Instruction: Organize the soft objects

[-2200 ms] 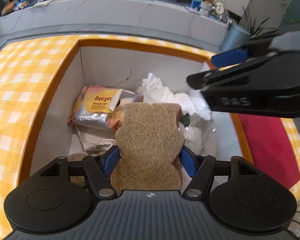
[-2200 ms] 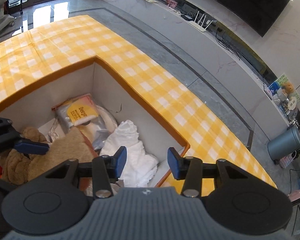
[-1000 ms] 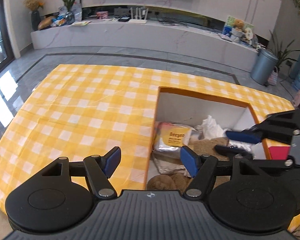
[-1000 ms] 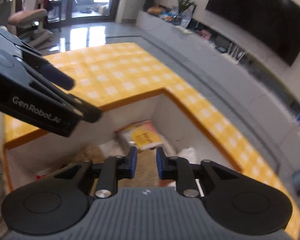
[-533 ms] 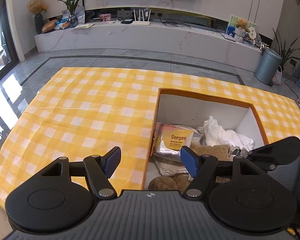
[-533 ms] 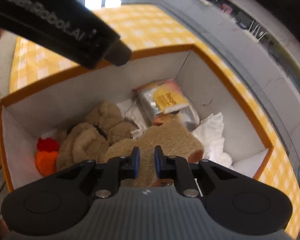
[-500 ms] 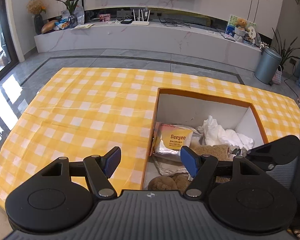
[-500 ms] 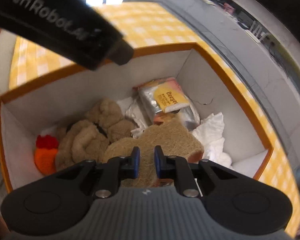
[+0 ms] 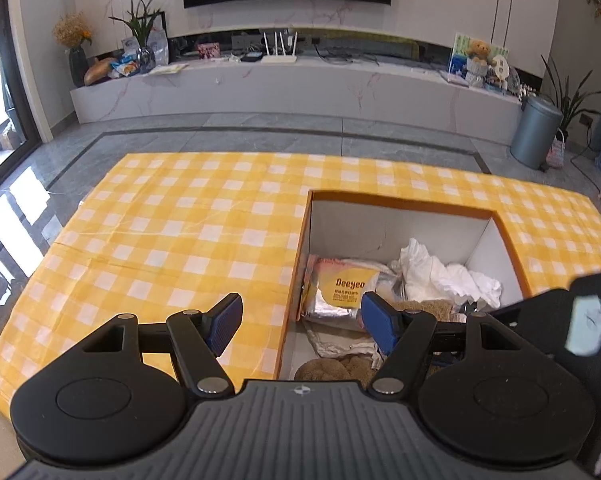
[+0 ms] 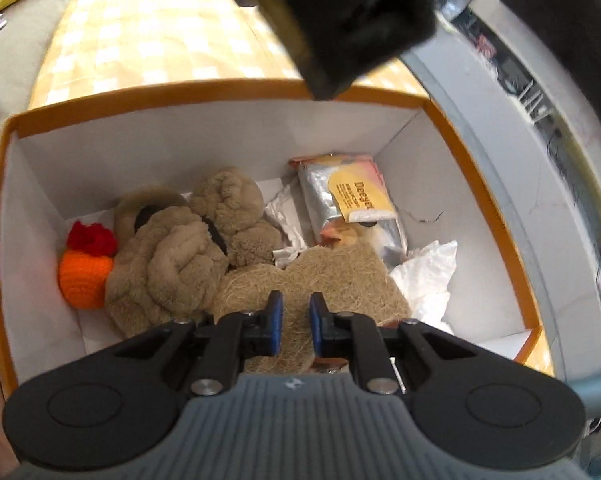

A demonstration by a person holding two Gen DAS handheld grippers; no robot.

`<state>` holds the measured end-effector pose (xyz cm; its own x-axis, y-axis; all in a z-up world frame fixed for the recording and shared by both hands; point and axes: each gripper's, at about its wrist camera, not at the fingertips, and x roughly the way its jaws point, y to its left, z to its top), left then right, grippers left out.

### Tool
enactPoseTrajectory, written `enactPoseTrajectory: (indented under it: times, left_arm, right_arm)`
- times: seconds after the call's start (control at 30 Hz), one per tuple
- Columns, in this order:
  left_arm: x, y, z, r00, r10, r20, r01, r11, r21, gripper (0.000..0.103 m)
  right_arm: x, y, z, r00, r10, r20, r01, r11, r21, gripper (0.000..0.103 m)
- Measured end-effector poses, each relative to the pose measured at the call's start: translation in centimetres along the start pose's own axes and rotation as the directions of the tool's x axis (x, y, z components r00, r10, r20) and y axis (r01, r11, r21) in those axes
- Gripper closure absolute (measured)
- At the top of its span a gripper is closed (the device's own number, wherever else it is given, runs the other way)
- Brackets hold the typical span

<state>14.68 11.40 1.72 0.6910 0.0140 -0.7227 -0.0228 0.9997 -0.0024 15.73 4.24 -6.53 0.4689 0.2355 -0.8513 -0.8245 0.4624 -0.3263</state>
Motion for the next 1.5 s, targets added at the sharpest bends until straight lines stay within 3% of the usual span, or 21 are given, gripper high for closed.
enactPoseTrajectory:
  times: [0.13, 0.3, 0.5, 0.6, 0.63, 0.7, 0.87, 1.0, 1.07, 1.17, 1.27, 1.33, 1.43, 1.5]
  left_arm:
    - [-0.8, -0.2, 0.3, 0.999, 0.013, 0.032, -0.013, 1.0, -0.011, 0.023]
    - [-1.7, -1.3, 0.3, 0.998, 0.001, 0.061, -0.001, 1.0, -0.001, 0.023]
    - [-3.0, -2.9, 0.2, 0.991, -0.117, 0.069, 0.117, 0.993, 0.0, 0.021]
    - [-4.1, -3.5, 0.2, 0.982, -0.154, 0.106, 0.16, 0.986, -0.046, 0.021]
    - [-4.6, -3.7, 0.2, 0.977, -0.175, 0.123, 0.183, 0.981, -0.059, 0.021]
    - [-5.3, -4.2, 0.1, 0.964, -0.222, 0.143, 0.232, 0.971, -0.059, 0.02]
    - [-5.7, -5.7, -0.5, 0.933, -0.344, 0.103, 0.349, 0.937, -0.035, 0.02]
    - [-5.9, -7.7, -0.8, 0.914, -0.399, 0.074, 0.401, 0.916, -0.02, 0.02]
    - [-6.6, -9.4, -0.8, 0.914, -0.397, 0.085, 0.397, 0.918, 0.02, 0.02]
    - [-7.5, -12.8, -0.7, 0.915, -0.393, 0.091, 0.384, 0.918, 0.101, 0.02]
    - [-7.5, -16.6, -0.4, 0.912, -0.404, 0.071, 0.389, 0.907, 0.161, 0.019]
    - [-7.3, -19.6, -0.2, 0.907, -0.416, 0.064, 0.396, 0.895, 0.207, 0.019]
    - [-7.4, -23.7, -0.2, 0.885, -0.456, 0.091, 0.416, 0.864, 0.284, 0.019]
    - [-7.3, -26.1, -0.2, 0.868, -0.487, 0.099, 0.438, 0.844, 0.309, 0.019]
  right_arm:
    - [-2.8, -0.4, -0.8, 0.987, -0.133, 0.094, 0.124, 0.987, 0.103, 0.089]
    - [-8.8, -2.5, -3.5, 0.956, -0.231, 0.18, 0.18, 0.948, 0.264, 0.088]
    - [-16.1, -4.2, -8.2, 0.924, -0.348, 0.156, 0.293, 0.909, 0.296, 0.076]
    - [-19.2, -6.0, -10.9, 0.905, -0.41, 0.119, 0.347, 0.868, 0.355, 0.061]
    - [-20.4, -6.7, -11.9, 0.892, -0.437, 0.116, 0.363, 0.845, 0.392, 0.058]
    - [-22.9, -7.6, -14.2, 0.841, -0.53, 0.108, 0.419, 0.766, 0.488, 0.056]
    - [-26.6, -7.4, -19.8, 0.693, -0.721, 0.002, 0.557, 0.538, 0.632, 0.05]
    - [-26.8, -7.6, -25.0, 0.648, -0.752, -0.122, 0.588, 0.391, 0.708, 0.044]
    - [-25.9, -8.1, -27.4, 0.645, -0.742, -0.184, 0.591, 0.332, 0.735, 0.044]
    - [-24.4, -8.9, -30.7, 0.658, -0.708, -0.255, 0.575, 0.254, 0.777, 0.044]
    - [-22.0, -9.8, -33.5, 0.717, -0.655, -0.239, 0.509, 0.258, 0.821, 0.042]
    - [-20.6, -10.3, -35.1, 0.746, -0.618, -0.248, 0.471, 0.226, 0.853, 0.042]
    - [-19.3, -10.4, -36.7, 0.79, -0.577, -0.207, 0.379, 0.195, 0.905, 0.038]
    - [-18.7, -10.6, -37.6, 0.802, -0.565, -0.191, 0.349, 0.185, 0.919, 0.036]
